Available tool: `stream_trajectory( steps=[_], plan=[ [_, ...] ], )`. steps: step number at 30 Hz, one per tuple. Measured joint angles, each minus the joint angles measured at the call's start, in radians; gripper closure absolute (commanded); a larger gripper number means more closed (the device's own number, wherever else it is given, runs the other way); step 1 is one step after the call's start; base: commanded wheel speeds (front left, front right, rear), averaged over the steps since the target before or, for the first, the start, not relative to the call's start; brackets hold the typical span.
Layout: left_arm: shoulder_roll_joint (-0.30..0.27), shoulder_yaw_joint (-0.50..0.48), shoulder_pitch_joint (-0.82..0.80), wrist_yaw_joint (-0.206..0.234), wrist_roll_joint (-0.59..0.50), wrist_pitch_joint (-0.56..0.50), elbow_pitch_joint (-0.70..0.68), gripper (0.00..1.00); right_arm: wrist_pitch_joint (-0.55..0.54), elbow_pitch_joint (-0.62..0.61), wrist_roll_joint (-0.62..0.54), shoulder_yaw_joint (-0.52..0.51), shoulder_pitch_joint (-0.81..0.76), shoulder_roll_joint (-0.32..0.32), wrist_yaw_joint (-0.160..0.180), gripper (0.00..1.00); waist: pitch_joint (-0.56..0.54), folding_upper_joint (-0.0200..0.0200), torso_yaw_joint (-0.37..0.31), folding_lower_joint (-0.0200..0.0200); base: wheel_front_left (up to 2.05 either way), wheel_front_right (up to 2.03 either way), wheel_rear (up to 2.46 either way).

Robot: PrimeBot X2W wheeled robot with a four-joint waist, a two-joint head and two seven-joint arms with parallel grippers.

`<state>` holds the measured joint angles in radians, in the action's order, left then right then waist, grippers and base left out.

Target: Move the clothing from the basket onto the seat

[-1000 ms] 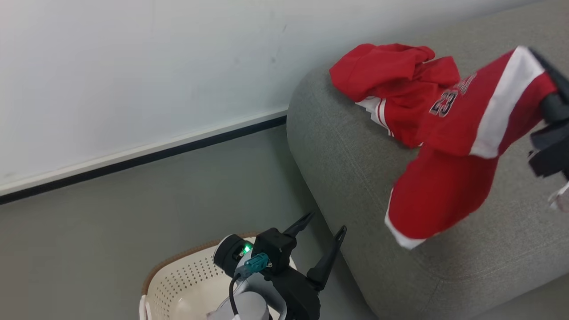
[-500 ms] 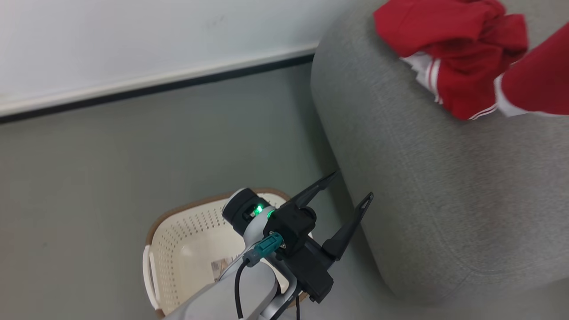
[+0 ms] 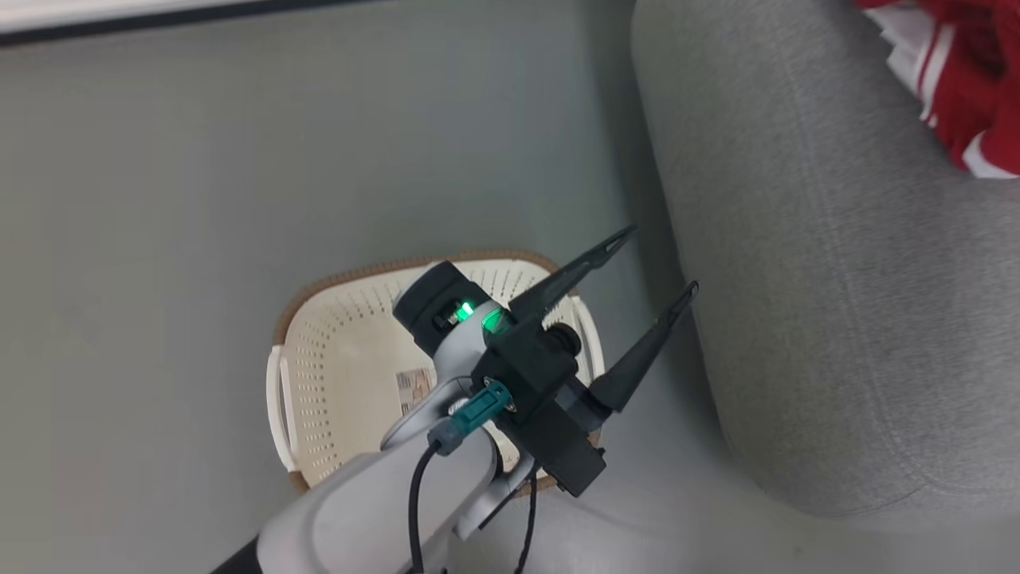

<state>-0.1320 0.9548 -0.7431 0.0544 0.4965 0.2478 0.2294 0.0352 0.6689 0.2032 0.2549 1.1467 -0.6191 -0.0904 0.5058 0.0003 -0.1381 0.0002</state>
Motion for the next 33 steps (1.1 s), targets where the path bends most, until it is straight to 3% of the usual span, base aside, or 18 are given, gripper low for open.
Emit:
stream_trajectory(
  steps=[11, 12, 13, 15, 16, 17, 33],
  plan=[
    [-0.046, -0.014, -0.05, 0.008, -0.025, -0.008, 0.0, 0.0, 0.059, 0.153, 0.008, 0.023, 0.007, 0.093, 0.012, 1.0, 0.135, 0.0, 0.002, 0.0001, 0.0, 0.0, 0.0],
    [-0.049, -0.014, -0.05, 0.008, -0.026, -0.008, 0.004, 0.0, 0.066, 0.164, 0.01, 0.022, 0.007, 0.099, 0.012, 0.95, 0.139, 0.0001, -0.003, 0.0001, 0.0, 0.0, 0.0],
    [-0.049, -0.014, -0.05, 0.008, -0.028, -0.008, 0.007, 0.0, 0.074, 0.176, 0.01, 0.023, 0.007, 0.105, 0.012, 0.77, 0.141, 0.0001, -0.009, 0.0, 0.0, 0.0, 0.0],
    [-0.05, -0.014, -0.052, 0.007, -0.03, -0.008, 0.01, 0.0, 0.093, 0.193, 0.01, 0.024, 0.008, 0.112, 0.011, 0.53, 0.141, 0.0, -0.02, -0.0001, 0.0, 0.0, 0.0],
    [-0.049, -0.015, -0.052, 0.007, -0.03, -0.008, 0.012, 0.0, 0.101, 0.203, 0.011, 0.024, 0.009, 0.113, 0.011, 0.09, 0.139, -0.0001, -0.026, -0.0001, 0.0, 0.0, 0.0],
    [-0.05, -0.015, -0.052, 0.007, -0.03, -0.008, 0.015, 0.0, 0.11, 0.213, 0.011, 0.026, 0.011, 0.113, 0.011, 0.0, 0.136, -0.0001, -0.031, -0.0001, 0.0, 0.0, 0.0],
    [-0.043, -0.05, -0.003, -0.003, 0.014, 0.001, 0.122, 0.0, 0.197, 0.303, 0.012, 0.072, -0.05, 0.145, -0.015, 0.0, -0.011, -0.0002, -0.075, -0.0003, 0.0, 0.0, 0.0]
  ],
)
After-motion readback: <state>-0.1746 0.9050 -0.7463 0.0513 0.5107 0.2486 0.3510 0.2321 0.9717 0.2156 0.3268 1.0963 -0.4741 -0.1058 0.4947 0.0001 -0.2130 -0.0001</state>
